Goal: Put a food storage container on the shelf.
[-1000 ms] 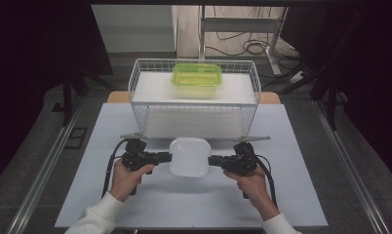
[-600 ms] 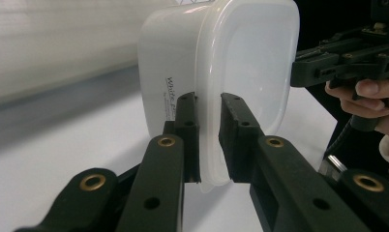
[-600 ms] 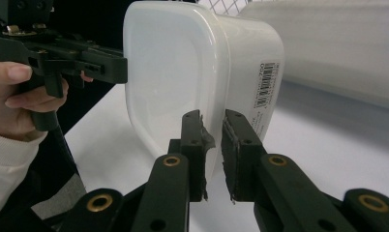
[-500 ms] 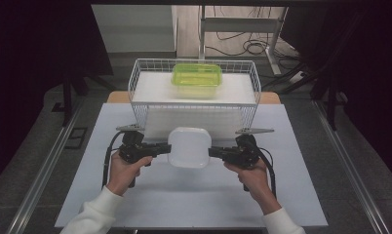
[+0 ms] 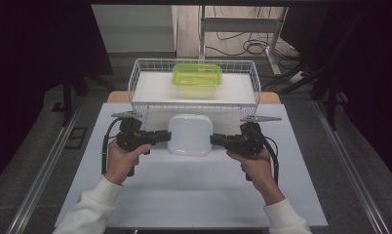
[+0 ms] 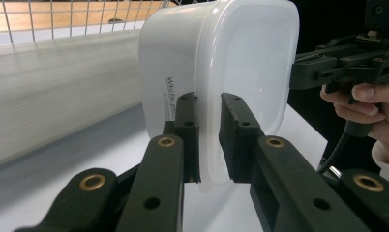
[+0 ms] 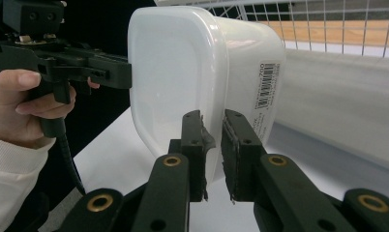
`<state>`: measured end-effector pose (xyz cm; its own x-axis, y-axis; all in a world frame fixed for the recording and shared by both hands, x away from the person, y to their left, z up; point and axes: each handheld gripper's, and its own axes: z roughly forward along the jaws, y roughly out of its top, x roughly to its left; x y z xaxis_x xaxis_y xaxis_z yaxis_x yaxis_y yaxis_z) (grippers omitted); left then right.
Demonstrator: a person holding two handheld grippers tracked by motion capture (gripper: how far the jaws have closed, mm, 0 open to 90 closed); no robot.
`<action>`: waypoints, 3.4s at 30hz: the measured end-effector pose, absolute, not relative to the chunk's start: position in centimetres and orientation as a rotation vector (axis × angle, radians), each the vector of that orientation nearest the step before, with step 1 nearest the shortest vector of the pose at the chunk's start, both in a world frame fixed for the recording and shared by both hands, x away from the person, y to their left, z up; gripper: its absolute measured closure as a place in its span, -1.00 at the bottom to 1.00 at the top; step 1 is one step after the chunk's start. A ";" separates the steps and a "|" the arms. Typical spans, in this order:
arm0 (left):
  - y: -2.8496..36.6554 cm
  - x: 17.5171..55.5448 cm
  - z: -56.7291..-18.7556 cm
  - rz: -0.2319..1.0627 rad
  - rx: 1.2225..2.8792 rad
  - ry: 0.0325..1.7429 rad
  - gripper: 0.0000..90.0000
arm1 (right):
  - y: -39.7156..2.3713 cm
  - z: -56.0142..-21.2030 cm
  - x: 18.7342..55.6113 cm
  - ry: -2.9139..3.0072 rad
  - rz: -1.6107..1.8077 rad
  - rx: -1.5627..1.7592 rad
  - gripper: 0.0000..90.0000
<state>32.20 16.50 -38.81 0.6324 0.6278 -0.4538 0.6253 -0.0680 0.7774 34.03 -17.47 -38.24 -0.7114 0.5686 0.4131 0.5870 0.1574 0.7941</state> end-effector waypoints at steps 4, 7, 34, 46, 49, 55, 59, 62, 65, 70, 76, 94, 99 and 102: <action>16.6 32.4 -37.9 0.018 1.736 1.014 0.75 | -17.4 -37.4 34.2 -2.389 -1.656 -1.181 0.76; 16.6 32.6 -37.0 0.035 1.729 1.005 0.75 | -17.3 -36.4 34.5 -2.399 -1.671 -1.166 0.76; 16.8 37.7 -27.4 0.105 1.733 0.931 0.75 | -17.4 -27.3 39.0 -2.404 -1.801 -1.119 0.76; 16.9 42.4 -25.5 0.034 1.732 0.960 0.75 | -17.6 -25.2 43.2 -2.306 -1.777 -1.162 0.77; 16.8 43.5 -25.1 0.030 1.742 0.980 0.75 | -17.6 -25.2 44.3 -2.299 -1.773 -1.181 0.77; 17.0 45.4 -24.8 -0.002 1.734 1.008 0.75 | -17.4 -24.9 46.2 -2.260 -1.758 -1.214 0.76; 17.2 46.6 -25.4 -0.040 1.719 1.034 0.75 | -17.2 -24.9 47.3 -2.251 -1.718 -1.247 0.76; 17.3 47.1 -25.7 -0.061 1.706 1.049 0.75 | -17.0 -24.9 47.9 -2.244 -1.700 -1.264 0.76; 17.3 47.3 -25.8 -0.068 1.711 1.063 0.75 | -17.0 -25.0 48.3 -2.238 -1.678 -1.273 0.76; 17.1 47.6 -25.8 -0.069 1.720 1.080 0.75 | -17.0 -25.4 48.8 -2.227 -1.670 -1.287 0.76; 17.1 48.4 -25.9 -0.120 1.701 1.111 0.75 | -17.1 -25.6 49.6 -2.189 -1.643 -1.326 0.75; 18.4 52.8 -27.6 -0.392 1.504 1.196 0.71 | -17.7 -26.8 53.1 -1.894 -1.629 -1.446 0.65; 18.6 53.6 -28.2 -0.410 1.472 1.213 0.69 | -17.8 -27.5 54.0 -1.803 -1.626 -1.481 0.64; 18.7 53.8 -28.5 -0.409 1.457 1.213 0.69 | -17.7 -27.9 54.3 -1.779 -1.608 -1.493 0.60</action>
